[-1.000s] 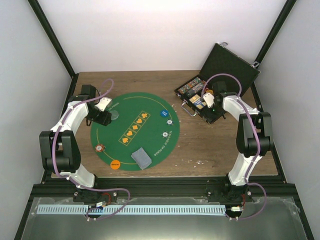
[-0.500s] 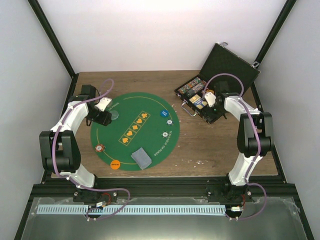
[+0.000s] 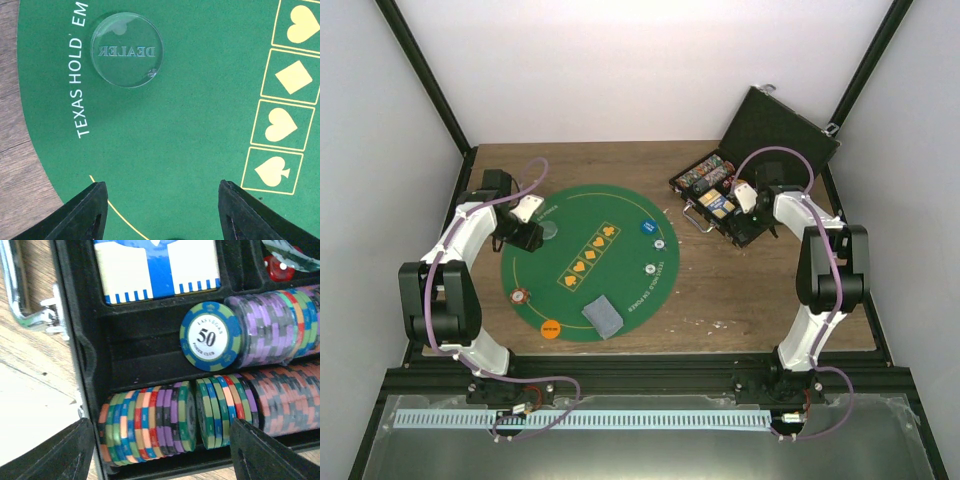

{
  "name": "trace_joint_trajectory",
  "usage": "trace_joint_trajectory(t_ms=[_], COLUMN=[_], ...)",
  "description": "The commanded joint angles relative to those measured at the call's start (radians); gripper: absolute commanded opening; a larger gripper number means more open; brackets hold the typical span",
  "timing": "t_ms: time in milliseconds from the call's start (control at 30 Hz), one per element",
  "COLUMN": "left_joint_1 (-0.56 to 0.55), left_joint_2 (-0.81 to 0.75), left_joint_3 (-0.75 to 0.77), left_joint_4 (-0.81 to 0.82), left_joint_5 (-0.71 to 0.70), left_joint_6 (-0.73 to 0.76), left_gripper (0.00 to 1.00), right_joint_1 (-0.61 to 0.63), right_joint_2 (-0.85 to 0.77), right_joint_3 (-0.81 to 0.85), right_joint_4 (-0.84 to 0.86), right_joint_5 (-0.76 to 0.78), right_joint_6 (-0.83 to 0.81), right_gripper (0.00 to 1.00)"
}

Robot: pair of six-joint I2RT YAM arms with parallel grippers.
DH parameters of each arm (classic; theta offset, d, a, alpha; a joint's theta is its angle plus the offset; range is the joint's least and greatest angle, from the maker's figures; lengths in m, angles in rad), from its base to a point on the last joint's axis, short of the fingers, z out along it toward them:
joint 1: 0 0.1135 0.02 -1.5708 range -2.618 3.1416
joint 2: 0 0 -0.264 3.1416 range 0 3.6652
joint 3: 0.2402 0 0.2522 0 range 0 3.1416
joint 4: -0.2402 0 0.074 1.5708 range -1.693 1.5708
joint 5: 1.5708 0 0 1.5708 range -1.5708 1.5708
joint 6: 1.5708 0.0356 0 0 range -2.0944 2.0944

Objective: Distribute texas hold em gaming equipment

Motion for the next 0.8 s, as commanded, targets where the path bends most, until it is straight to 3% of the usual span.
trace_joint_trajectory(t_ms=[0,333,767], left_joint_1=[0.004,0.005,0.004], left_joint_2=[0.008,0.013,0.009], left_joint_3=[-0.008,0.011,0.002], left_joint_4=[-0.007,-0.02,-0.015], left_joint_5=[0.02,0.03,0.026], left_joint_6=[0.008,0.008,0.012], left_gripper=[0.62,0.62,0.62], right_joint_1=[0.001,0.011,0.011], right_joint_2=[-0.052,-0.103,-0.013], right_joint_3=[0.006,-0.005,0.002], right_joint_4=[-0.022,-0.02,-0.05], right_joint_5=[-0.083,-0.104,-0.095], right_joint_6=[-0.01,-0.013,0.015], right_gripper=[0.74,0.7,0.61])
